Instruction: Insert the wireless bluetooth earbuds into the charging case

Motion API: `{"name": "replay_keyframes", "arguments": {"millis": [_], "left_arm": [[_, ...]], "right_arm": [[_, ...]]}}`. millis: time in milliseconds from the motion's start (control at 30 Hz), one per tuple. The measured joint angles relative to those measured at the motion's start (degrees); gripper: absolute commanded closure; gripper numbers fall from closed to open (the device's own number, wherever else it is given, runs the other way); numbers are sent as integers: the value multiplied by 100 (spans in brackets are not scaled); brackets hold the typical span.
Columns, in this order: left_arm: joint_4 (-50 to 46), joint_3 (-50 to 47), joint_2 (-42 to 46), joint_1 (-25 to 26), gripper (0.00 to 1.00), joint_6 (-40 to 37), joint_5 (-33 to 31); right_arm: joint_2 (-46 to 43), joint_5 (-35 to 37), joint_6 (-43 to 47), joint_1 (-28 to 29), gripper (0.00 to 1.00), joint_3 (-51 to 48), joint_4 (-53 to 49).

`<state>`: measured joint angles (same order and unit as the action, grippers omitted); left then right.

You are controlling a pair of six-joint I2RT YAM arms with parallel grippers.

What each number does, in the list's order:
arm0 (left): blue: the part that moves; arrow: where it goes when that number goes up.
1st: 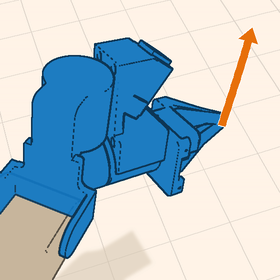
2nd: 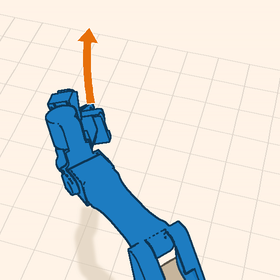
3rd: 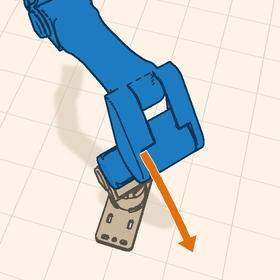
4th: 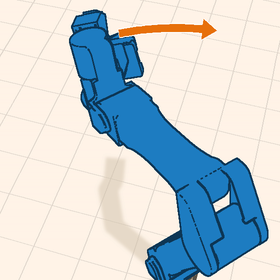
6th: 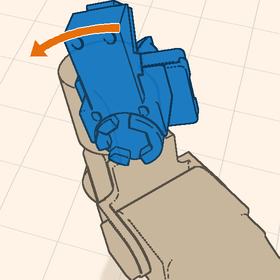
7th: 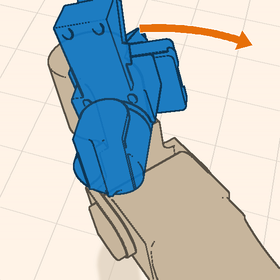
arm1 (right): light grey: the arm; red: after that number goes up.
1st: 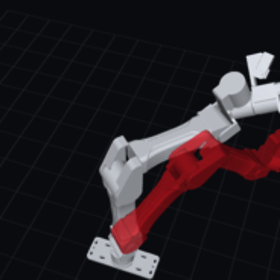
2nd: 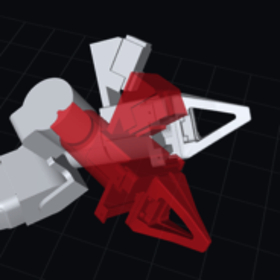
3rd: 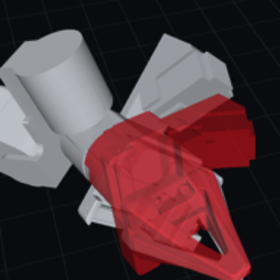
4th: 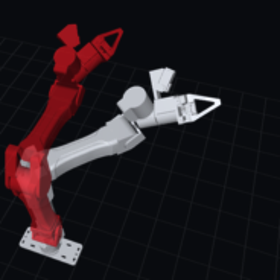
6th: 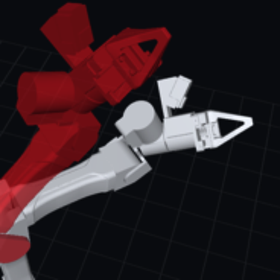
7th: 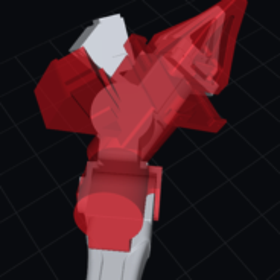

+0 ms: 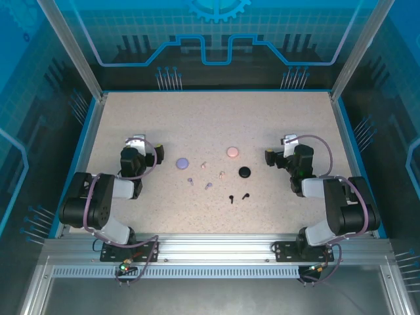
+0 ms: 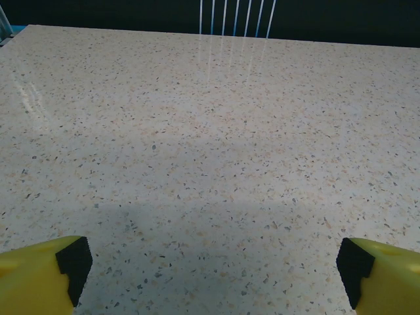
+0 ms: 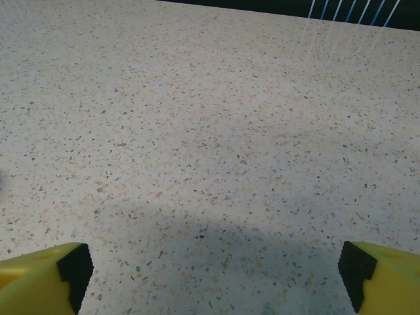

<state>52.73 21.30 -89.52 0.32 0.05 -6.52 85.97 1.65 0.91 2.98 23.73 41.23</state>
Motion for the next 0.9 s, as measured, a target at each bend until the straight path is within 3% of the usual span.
{"name": "replay_keyframes", "arguments": {"millis": [733,900], "left_arm": [[79,-44,11,0,1,4,-2],[144,-483,586,0,1,50,-142]], "right_arm": [[0,0,0,0,0,0,-2],[-238,105,-46,-4,0,417,-907]]}}
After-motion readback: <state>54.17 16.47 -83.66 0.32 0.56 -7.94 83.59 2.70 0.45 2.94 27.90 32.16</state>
